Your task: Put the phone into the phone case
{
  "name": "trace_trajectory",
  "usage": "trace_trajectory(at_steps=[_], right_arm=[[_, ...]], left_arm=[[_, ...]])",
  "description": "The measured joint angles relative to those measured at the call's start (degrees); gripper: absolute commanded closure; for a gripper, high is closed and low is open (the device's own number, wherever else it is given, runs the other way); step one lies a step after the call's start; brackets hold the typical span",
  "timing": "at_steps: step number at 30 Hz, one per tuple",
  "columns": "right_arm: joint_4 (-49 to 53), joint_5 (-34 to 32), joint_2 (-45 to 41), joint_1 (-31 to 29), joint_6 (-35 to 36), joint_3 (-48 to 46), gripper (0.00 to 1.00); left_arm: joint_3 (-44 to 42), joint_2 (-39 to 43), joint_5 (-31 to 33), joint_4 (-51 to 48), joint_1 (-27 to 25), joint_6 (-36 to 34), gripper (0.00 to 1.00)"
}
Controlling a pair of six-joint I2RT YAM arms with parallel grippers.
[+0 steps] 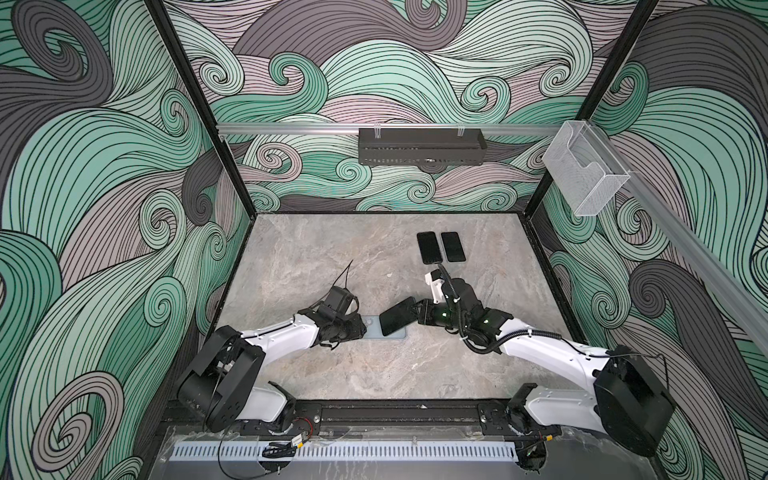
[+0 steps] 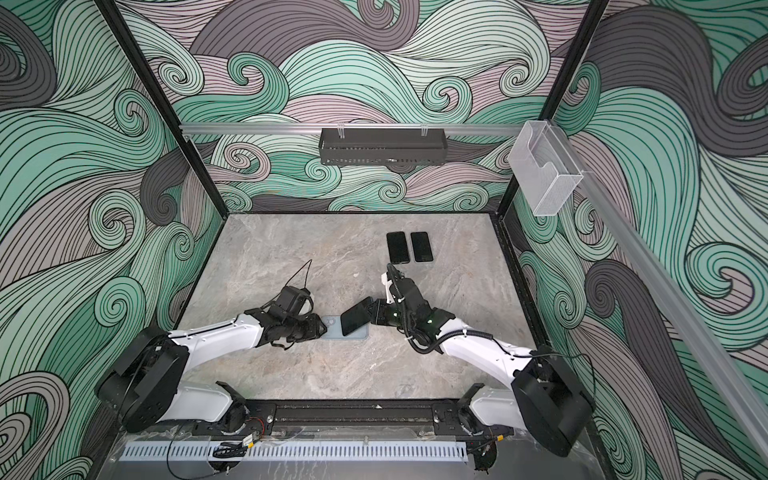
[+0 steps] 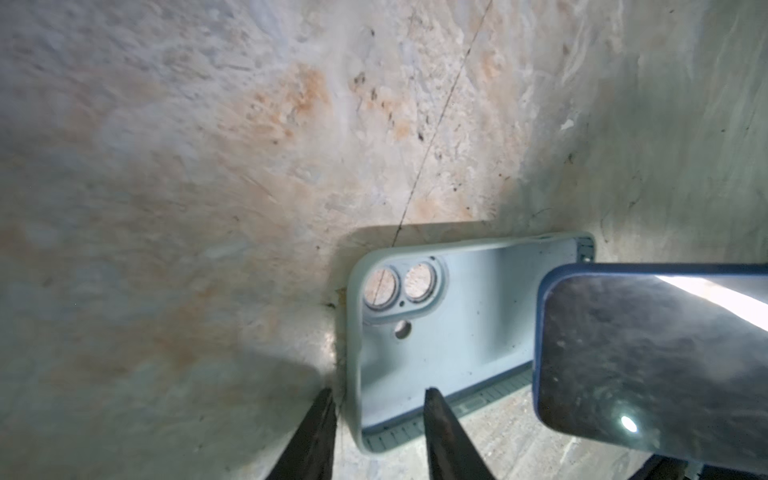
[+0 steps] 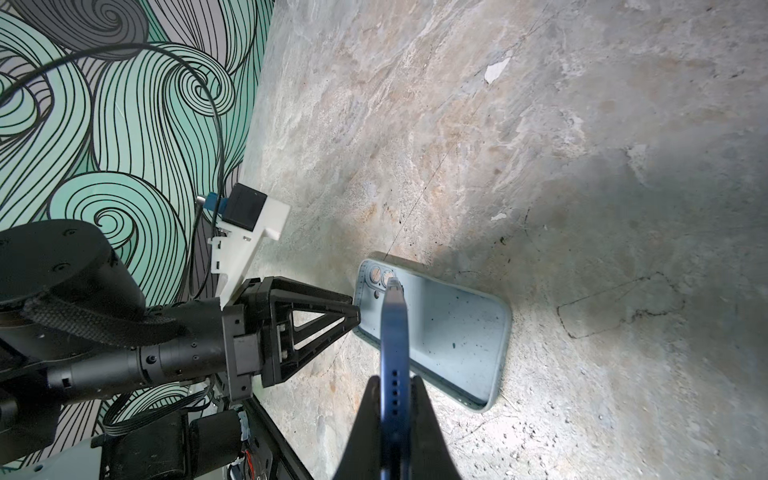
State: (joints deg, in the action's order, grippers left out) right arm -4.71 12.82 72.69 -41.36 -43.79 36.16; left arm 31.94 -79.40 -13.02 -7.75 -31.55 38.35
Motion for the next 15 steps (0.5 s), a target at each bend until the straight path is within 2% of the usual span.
trace_trajectory(at_steps=[15], right_arm=[[-4.0, -0.4, 3.7, 0.0, -2.1, -1.5, 1.0]], left_arm=[[0.0, -3.0, -3.5, 3.6, 0.0, 1.2, 0.74]])
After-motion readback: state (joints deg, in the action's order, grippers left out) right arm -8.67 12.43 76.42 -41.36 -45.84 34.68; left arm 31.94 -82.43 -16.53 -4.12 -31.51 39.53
